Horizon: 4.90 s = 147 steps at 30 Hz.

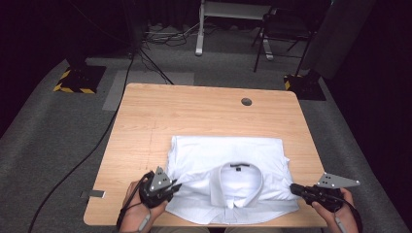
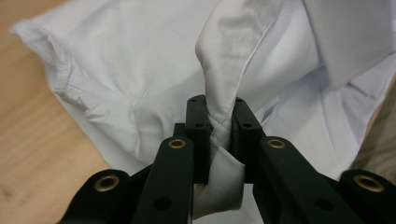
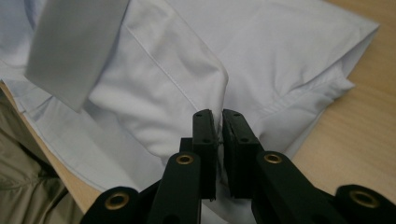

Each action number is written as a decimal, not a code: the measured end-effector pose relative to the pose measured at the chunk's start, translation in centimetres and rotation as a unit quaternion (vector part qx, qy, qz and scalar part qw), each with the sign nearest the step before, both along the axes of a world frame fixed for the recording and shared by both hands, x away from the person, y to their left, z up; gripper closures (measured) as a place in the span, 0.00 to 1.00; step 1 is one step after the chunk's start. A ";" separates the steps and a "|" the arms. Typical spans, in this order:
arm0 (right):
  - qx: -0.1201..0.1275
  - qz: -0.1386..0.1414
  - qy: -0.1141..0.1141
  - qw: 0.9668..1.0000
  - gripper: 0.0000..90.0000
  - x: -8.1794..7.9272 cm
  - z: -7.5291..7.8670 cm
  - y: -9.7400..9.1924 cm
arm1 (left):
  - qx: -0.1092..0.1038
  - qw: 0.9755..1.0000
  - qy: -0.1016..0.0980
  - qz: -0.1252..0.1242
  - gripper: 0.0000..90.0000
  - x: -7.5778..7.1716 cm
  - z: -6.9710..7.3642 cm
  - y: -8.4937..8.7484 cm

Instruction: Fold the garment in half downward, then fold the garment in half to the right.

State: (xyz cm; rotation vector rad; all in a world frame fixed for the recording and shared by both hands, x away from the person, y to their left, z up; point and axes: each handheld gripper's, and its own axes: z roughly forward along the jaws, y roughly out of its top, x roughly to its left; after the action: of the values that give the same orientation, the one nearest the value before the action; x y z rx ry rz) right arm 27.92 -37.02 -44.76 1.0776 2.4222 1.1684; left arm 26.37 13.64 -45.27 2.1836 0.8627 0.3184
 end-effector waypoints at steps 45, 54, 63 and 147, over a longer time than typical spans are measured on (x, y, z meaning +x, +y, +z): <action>-0.078 -0.031 -0.006 0.996 0.27 1.4 -4.7 1.6 | 0.056 0.997 0.035 0.037 0.40 1.9 -3.8 -0.5; -0.068 -0.060 -0.012 0.996 0.27 1.1 -4.9 -0.3 | 0.056 0.998 0.029 0.019 0.42 2.5 -3.9 -2.2; -0.076 -0.094 -0.013 0.993 0.27 0.5 -4.9 -2.9 | 0.054 0.998 0.028 -0.014 0.42 3.3 -3.9 -4.8; -0.058 -0.144 -0.044 0.987 0.27 -0.4 -2.9 -4.0 | -0.056 0.998 -0.012 -0.002 0.29 6.1 1.1 -5.7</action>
State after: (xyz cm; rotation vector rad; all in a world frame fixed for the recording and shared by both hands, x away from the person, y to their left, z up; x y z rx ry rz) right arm 27.52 -41.06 -47.63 1.2581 2.1501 0.9473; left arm 32.42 7.90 -44.12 2.0739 0.8431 0.2881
